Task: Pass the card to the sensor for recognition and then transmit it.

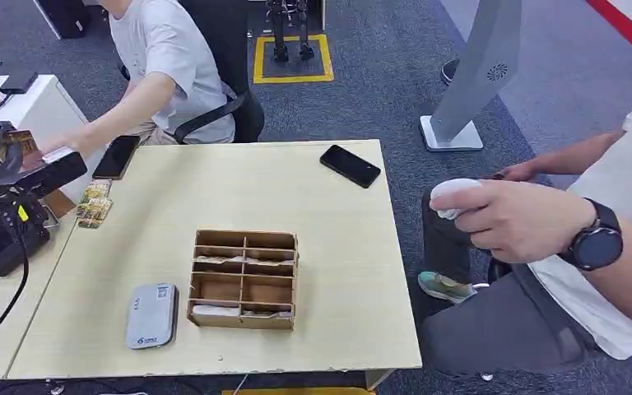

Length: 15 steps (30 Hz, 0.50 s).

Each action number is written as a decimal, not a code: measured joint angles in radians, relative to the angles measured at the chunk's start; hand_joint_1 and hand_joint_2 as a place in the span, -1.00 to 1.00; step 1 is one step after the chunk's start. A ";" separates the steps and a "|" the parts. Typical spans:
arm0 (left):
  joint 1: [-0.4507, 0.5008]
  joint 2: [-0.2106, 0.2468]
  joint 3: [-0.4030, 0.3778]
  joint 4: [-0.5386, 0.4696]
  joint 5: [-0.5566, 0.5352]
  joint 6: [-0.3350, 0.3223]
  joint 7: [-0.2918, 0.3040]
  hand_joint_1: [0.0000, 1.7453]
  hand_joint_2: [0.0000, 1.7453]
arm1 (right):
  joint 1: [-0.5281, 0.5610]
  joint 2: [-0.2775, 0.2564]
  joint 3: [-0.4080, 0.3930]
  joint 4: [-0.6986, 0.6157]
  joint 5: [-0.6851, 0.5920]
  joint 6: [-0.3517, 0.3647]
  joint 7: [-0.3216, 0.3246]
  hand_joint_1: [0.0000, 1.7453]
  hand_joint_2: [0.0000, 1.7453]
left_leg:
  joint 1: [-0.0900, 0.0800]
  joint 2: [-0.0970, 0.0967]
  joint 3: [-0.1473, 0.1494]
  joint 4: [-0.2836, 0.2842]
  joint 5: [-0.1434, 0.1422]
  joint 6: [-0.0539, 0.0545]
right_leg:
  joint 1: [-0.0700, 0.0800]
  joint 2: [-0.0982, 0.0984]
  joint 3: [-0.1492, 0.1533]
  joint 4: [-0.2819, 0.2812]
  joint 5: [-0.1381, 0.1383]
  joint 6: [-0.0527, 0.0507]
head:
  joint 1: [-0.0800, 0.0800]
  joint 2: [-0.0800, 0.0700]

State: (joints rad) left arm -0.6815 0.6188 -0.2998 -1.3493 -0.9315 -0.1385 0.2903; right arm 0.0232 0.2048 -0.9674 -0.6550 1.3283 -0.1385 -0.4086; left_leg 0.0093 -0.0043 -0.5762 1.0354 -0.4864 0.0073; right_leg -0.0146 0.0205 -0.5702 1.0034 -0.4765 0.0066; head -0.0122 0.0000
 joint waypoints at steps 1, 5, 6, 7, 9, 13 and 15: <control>0.000 0.000 0.000 0.000 0.004 0.000 -0.002 1.00 1.00 | 0.001 -0.001 0.003 0.000 -0.006 0.000 0.001 -1.00 1.00 | 0.000 0.000 0.000 0.000 0.000 0.000 | 0.000 0.000 0.000 0.000 0.000 0.000 | 0.000 0.000; 0.001 0.000 0.000 0.000 0.021 0.000 -0.008 -1.00 1.00 | 0.006 -0.005 0.022 0.002 -0.029 -0.004 0.011 -1.00 1.00 | 0.000 0.000 0.000 0.000 0.000 0.000 | 0.000 0.000 0.000 0.000 0.000 0.000 | 0.000 0.000; 0.001 0.000 0.000 0.000 0.027 0.000 -0.010 -1.00 1.00 | 0.007 -0.006 0.026 0.003 -0.032 -0.005 0.012 -1.00 1.00 | 0.000 0.000 0.000 0.000 0.000 0.000 | 0.000 0.000 0.000 0.000 0.000 0.000 | 0.000 0.000; 0.001 0.000 0.000 0.000 0.033 0.001 -0.014 -1.00 1.00 | 0.007 -0.008 0.027 0.004 -0.036 -0.006 0.014 -1.00 1.00 | 0.000 0.000 0.000 0.000 0.000 0.000 | 0.000 0.000 0.000 0.000 0.000 0.000 | 0.000 0.000; 0.002 0.000 0.000 0.000 0.040 0.003 -0.019 -1.00 1.00 | 0.009 -0.010 0.034 0.006 -0.041 -0.009 0.017 -1.00 1.00 | 0.000 0.000 0.000 0.000 0.000 0.000 | 0.000 0.000 0.000 0.000 0.000 0.000 | 0.000 0.000; 0.002 0.000 0.000 0.000 0.040 0.003 -0.019 -1.00 1.00 | 0.009 -0.010 0.034 0.006 -0.041 -0.009 0.017 -1.00 1.00 | 0.000 0.000 0.000 0.000 0.000 0.000 | 0.000 0.000 0.000 0.000 0.000 0.000 | 0.000 0.000; 0.002 0.000 0.000 0.000 0.041 0.003 -0.019 -1.00 1.00 | 0.010 -0.010 0.035 0.006 -0.042 -0.009 0.017 -1.00 1.00 | 0.000 0.000 0.000 0.000 0.000 0.000 | 0.000 0.000 0.000 0.000 0.000 0.000 | 0.000 0.000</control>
State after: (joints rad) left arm -0.6794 0.6191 -0.2998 -1.3489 -0.8904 -0.1350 0.2712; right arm 0.0330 0.1945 -0.9323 -0.6493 1.2867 -0.1476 -0.3918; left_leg 0.0093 -0.0044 -0.5766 1.0354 -0.4864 0.0073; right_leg -0.0146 0.0203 -0.5705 1.0034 -0.4765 0.0066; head -0.0122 0.0000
